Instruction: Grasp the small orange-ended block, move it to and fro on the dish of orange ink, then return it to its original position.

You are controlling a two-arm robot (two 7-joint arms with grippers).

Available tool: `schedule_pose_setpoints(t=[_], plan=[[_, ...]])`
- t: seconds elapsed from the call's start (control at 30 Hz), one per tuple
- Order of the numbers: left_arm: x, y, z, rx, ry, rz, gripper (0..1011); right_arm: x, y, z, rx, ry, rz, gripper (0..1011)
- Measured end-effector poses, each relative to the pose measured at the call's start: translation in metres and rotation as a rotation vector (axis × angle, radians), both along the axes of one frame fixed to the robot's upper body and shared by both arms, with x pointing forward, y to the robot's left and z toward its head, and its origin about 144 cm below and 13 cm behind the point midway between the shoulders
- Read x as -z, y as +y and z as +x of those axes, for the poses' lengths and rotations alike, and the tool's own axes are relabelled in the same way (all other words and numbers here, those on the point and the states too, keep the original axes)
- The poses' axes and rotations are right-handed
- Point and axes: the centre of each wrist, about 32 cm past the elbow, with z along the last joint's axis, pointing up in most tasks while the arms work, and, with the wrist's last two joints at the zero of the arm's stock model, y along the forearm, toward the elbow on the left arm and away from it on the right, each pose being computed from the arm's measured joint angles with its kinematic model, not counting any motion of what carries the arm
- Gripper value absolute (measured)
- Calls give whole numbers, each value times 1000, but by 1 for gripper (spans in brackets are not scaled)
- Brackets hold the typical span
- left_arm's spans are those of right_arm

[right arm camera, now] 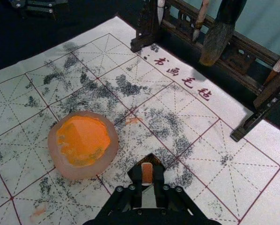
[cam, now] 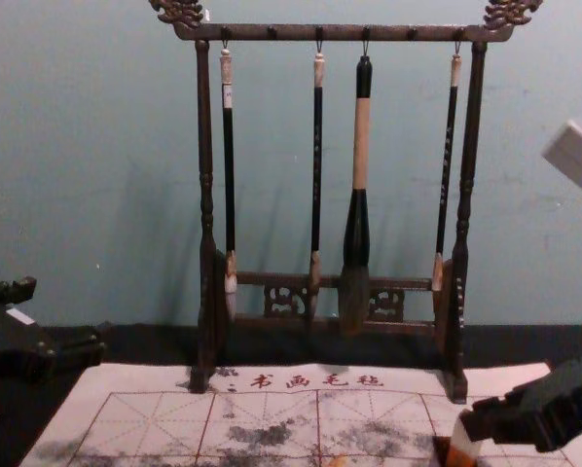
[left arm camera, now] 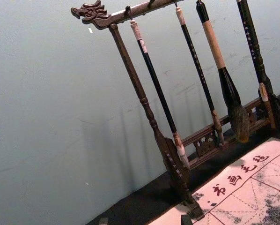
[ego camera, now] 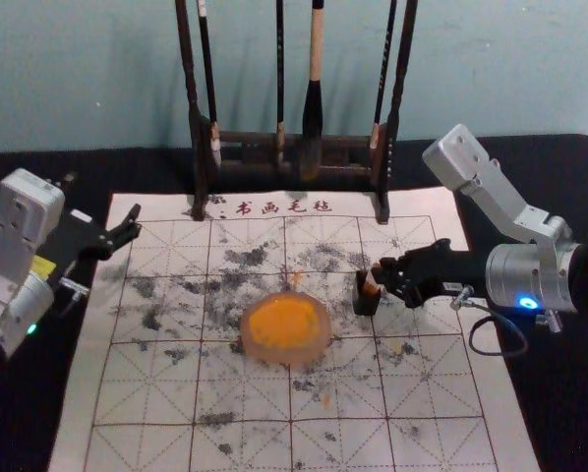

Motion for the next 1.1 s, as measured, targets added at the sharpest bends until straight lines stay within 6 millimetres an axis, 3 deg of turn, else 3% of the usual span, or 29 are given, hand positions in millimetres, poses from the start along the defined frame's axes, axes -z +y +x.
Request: schedule_pose_setpoints(t=[0.17, 0.53, 0.87, 0.97, 1.1], plan=[[0, 0, 0, 0, 0, 0, 1001, 0, 0, 0, 0, 0, 0, 260], [0, 0, 0, 0, 0, 0, 1001, -1, 0, 0, -1, 0, 2, 659], [0, 0, 0, 0, 0, 0, 1001, -1, 0, 0, -1, 0, 2, 929], [0, 0, 0, 0, 0, 0, 1001, -1, 0, 0, -1, 0, 3, 1003], [0, 0, 0, 0, 0, 0, 1001, -2, -5, -4, 0, -45, 69, 1003]])
